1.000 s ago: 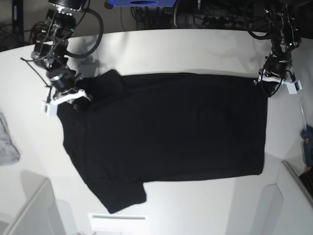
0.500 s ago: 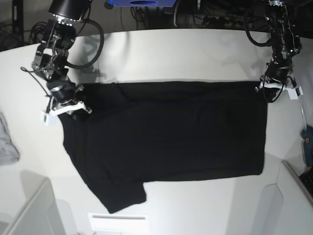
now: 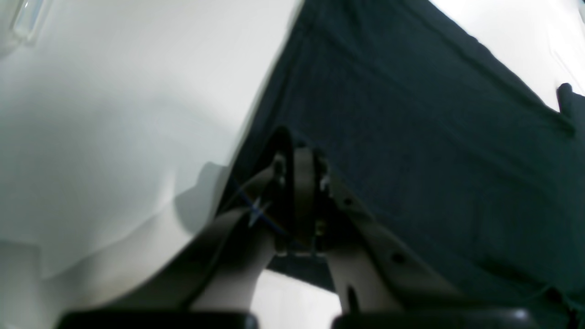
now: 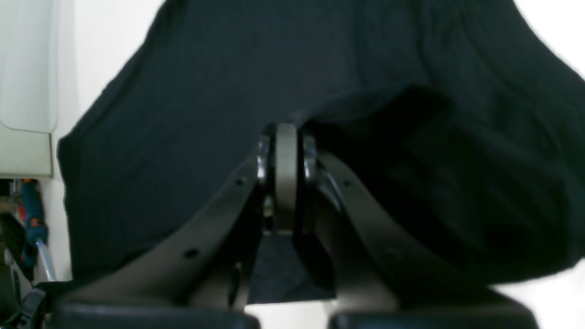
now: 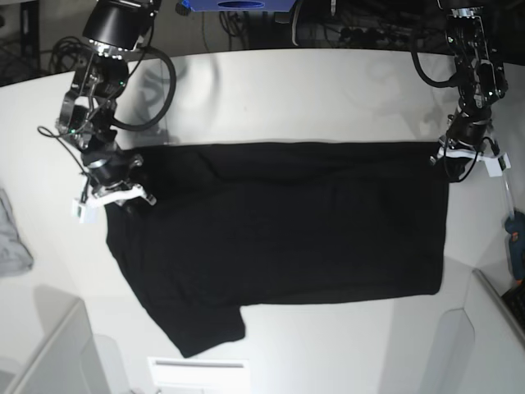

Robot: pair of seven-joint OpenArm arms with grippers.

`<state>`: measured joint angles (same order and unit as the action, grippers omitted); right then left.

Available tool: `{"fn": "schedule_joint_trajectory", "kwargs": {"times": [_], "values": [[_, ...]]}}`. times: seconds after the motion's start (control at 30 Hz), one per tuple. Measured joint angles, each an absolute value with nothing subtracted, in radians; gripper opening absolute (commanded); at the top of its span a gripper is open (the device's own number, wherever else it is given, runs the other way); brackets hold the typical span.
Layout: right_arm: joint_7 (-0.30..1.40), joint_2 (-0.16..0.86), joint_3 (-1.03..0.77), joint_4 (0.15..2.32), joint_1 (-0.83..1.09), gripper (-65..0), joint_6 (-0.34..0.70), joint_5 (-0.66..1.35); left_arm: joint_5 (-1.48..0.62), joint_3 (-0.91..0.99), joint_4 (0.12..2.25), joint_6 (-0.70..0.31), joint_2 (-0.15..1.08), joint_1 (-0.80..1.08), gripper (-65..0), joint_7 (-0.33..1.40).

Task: Fold the T-shirt properly
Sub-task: 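Lift the shoulder edge with both grippers and drag it toward the hem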

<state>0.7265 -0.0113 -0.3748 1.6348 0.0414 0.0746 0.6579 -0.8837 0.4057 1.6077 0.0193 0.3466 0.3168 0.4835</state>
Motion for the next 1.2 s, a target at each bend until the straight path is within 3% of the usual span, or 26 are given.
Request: {"fn": "schedule_joint_trajectory", "kwargs": {"times": [0.17, 0.33, 0.9, 1.2], "values": [[0.727, -0.011, -0.375, 1.629, 0.03, -65.0, 0.075, 0.658, -0.883, 0.405, 1.572, 0.019, 0.347, 0.285, -65.0, 0.495], [0.725, -0.011, -0.375, 1.586, 0.001, -65.0, 0.074, 0.659, -0.876, 0.41, 1.563, 0.02, 0.347, 0.214, -65.0, 0.63], [0.719, -0.011, -0.375, 1.531, -0.066, -65.0, 0.07, 0.658, -0.875, 0.404, 1.47, 0.02, 0.347, 0.152, -65.0, 0.642], [0.719, -0.011, -0.375, 1.514, -0.071, -65.0, 0.07, 0.657, -0.757, 0.382, 1.477, 0.019, 0.34, 0.125, -65.0, 0.644]]}}
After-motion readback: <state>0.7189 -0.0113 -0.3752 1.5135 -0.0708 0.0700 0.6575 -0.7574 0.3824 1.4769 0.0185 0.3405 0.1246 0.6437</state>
